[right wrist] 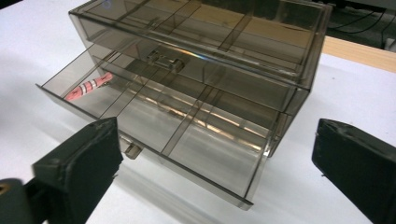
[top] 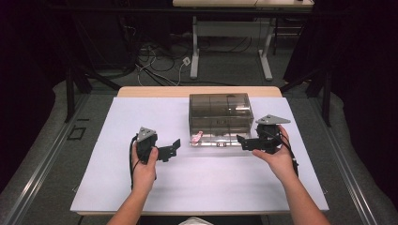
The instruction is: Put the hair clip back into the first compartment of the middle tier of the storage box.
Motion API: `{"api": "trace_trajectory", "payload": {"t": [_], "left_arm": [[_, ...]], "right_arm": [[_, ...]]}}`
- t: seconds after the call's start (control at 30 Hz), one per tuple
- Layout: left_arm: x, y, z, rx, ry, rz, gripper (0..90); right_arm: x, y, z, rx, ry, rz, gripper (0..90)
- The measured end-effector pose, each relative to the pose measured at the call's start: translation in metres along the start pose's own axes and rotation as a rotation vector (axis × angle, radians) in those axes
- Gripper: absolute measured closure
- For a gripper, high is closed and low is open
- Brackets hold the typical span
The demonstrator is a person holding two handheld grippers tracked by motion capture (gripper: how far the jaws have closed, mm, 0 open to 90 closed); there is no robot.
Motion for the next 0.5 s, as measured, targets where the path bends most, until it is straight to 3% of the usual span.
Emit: {"api": "trace_trajectory", "payload": {"t": [0.07, 0.17, 0.4, 0.5], "left_arm": [[0.001, -0.001, -0.001, 0.003, 0.002, 0.0, 0.7], [0.0, -0.003, -0.003, 0.017, -0.003, -0.007, 0.9], [0.002, -0.002, -0.002, 0.013, 0.003, -0.009, 1.0], [0.003, -0.001, -0.001, 0.013, 0.008, -0.008, 1.0]], "right_arm": [[0.003, 0.0, 0.0, -0.004, 0.017, 0.011, 13.9], [0.008, 0.001, 0.0, -0.021, 0.028, 0.016, 18.5], [0.014, 0.002, 0.002, -0.046, 0.061, 0.04, 40.9], [0.015, 0.005, 0.003, -0.06, 0.051, 0.04, 44.4]]}}
Point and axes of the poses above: each handheld gripper's, and its own axes: y roughly backward along the jaws, z roughly out of its top, x roughly to its left, the point moved 7 cm from there along -y, roughly forward along the jaws, and after that the axes turned 14 degrees about x, right-handed, at the moved point
